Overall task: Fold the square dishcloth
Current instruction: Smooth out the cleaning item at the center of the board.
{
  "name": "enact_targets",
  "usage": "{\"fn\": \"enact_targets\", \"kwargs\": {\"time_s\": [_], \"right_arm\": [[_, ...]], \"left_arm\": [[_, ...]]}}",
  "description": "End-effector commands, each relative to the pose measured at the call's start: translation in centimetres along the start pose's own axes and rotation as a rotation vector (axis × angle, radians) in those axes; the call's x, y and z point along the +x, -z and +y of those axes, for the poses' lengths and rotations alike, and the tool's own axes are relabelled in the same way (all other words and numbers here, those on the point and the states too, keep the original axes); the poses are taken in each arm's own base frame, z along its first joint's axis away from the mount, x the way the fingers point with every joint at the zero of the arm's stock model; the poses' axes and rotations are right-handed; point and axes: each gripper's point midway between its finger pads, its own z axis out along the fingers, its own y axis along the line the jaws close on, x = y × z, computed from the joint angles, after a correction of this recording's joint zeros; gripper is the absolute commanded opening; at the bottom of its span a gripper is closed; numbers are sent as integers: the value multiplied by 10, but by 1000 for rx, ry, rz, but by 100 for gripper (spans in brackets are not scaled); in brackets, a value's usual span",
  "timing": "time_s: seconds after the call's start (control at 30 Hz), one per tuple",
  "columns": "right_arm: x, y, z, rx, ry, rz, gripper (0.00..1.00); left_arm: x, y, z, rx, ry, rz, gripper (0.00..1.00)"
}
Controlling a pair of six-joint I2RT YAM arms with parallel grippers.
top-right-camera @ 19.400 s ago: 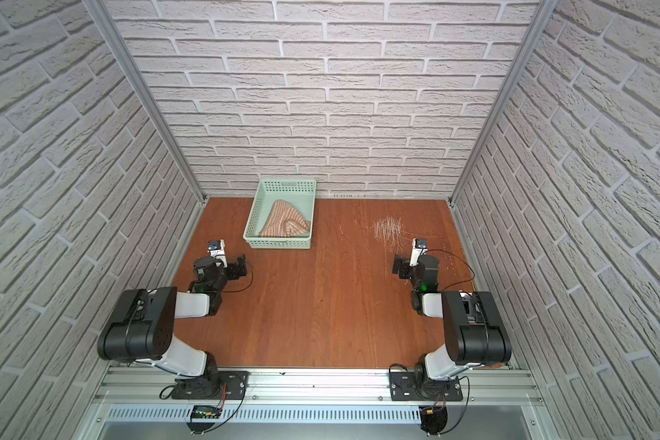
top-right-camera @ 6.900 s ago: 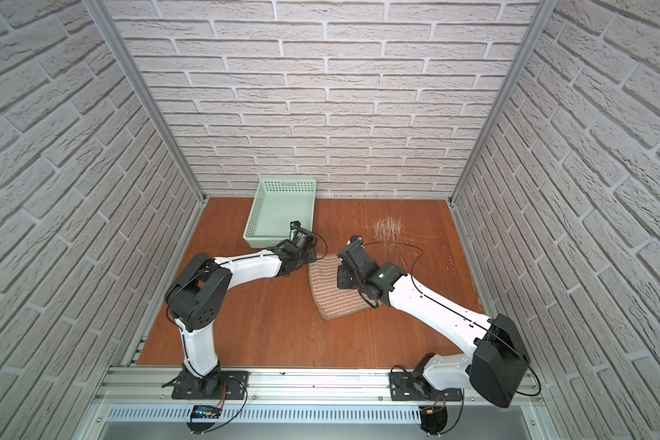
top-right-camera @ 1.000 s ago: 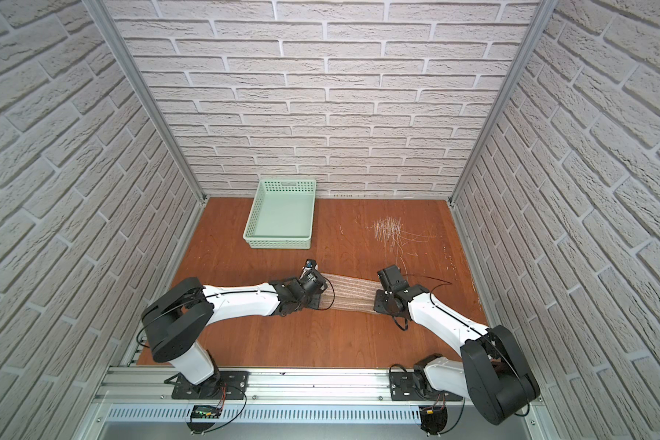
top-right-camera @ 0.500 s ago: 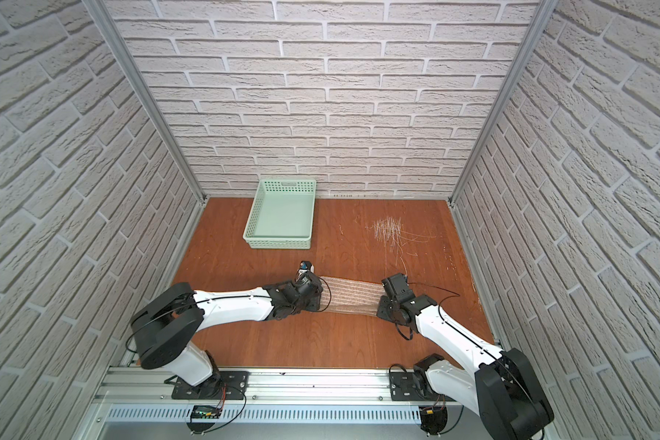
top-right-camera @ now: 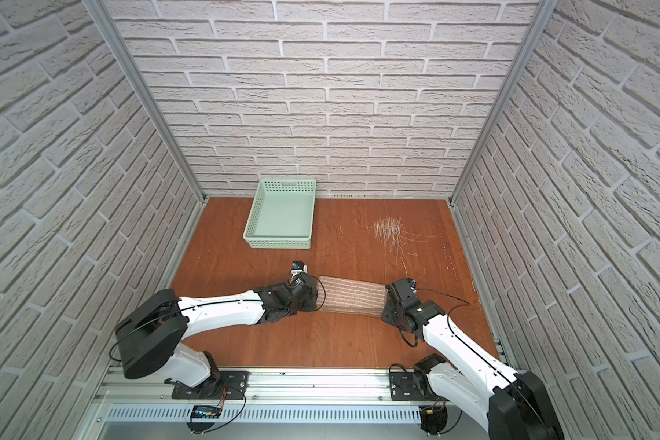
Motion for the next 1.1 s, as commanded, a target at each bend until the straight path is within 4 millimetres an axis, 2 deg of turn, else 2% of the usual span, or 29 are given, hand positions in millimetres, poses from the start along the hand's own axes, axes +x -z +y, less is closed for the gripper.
{"fn": "enact_targets", "kwargs": {"time_s": [0.0,0.07,0.13,0.2,0.33,0.5,0.67,1.07], "right_arm": [[-10,17,-1,-1,-45,-53,41],[-12,21,8,-47,-58,-59,42],[-14,21,16,-82,-67,-55,42],[-15,18,23,-107,-77,-50,42],[-17,8,36,-137,-90,-33,42],[-18,-6,38,-114,-87,-20,46],[-8,-20,35,-99,-89,22,48],[14,-27,23,-98,-118,74,29]], "left_arm": [[-3,6,-8,24,28,16,56],[-2,6,-10,27,29,32,56],[-2,4,-12,32,27,47,51],[-2,1,-15,41,27,59,47],[2,-6,-19,52,22,89,47],[8,-16,-17,43,25,126,54],[17,-22,-15,38,28,168,51],[31,-24,-14,41,45,228,31]]}}
